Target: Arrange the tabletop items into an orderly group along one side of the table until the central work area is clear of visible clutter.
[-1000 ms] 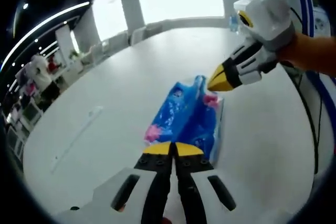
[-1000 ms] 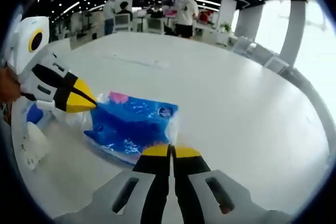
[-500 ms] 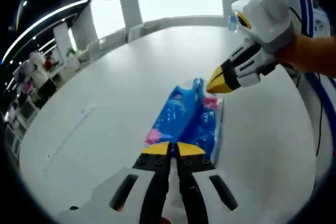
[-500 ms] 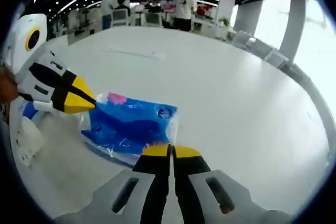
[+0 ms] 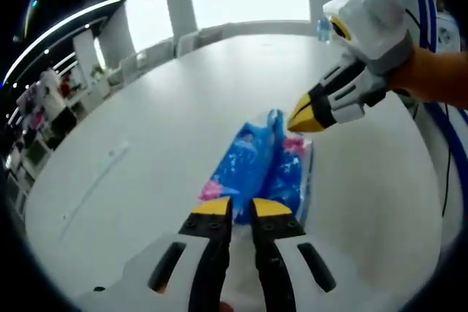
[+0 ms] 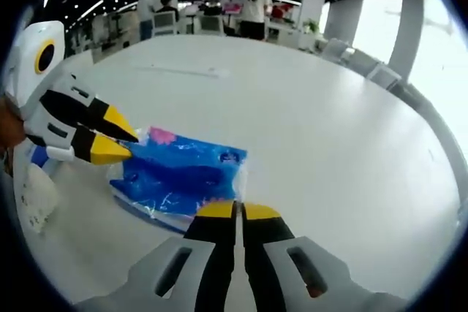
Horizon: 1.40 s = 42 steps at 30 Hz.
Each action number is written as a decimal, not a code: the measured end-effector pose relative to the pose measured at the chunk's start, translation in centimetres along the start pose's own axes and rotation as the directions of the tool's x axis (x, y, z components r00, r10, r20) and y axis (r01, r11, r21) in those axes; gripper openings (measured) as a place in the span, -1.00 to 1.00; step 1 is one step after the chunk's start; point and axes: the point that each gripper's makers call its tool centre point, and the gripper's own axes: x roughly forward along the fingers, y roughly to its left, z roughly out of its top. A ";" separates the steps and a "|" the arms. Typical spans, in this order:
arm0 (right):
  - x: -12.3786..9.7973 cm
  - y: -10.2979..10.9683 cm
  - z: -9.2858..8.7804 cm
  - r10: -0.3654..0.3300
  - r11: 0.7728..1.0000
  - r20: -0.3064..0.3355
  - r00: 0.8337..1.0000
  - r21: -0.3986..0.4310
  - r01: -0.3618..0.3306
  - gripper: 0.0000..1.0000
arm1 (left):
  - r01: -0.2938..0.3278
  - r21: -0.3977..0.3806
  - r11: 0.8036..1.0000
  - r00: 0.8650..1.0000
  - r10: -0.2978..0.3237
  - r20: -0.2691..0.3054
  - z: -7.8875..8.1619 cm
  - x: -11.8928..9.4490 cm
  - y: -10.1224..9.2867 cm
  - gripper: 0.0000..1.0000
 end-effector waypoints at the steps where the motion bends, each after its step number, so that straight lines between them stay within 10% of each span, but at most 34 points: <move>1: 0.0 0.0 0.0 -0.001 1.000 0.000 1.000 0.002 0.001 -0.95 | 0.002 0.001 1.000 1.000 -0.002 0.000 0.0 0.0 -0.1 -0.83; 26: -0.4 0.0 -0.4 -0.011 0.999 -0.009 1.000 0.038 0.011 -0.88 | -0.002 -0.030 1.000 1.000 0.002 0.006 0.5 -0.4 0.5 -0.56; 42: -1.5 -1.0 1.2 -0.071 0.996 0.044 0.996 0.062 0.068 -0.38 | -0.017 -0.042 0.999 0.999 0.019 0.044 2.1 -1.8 1.1 -0.47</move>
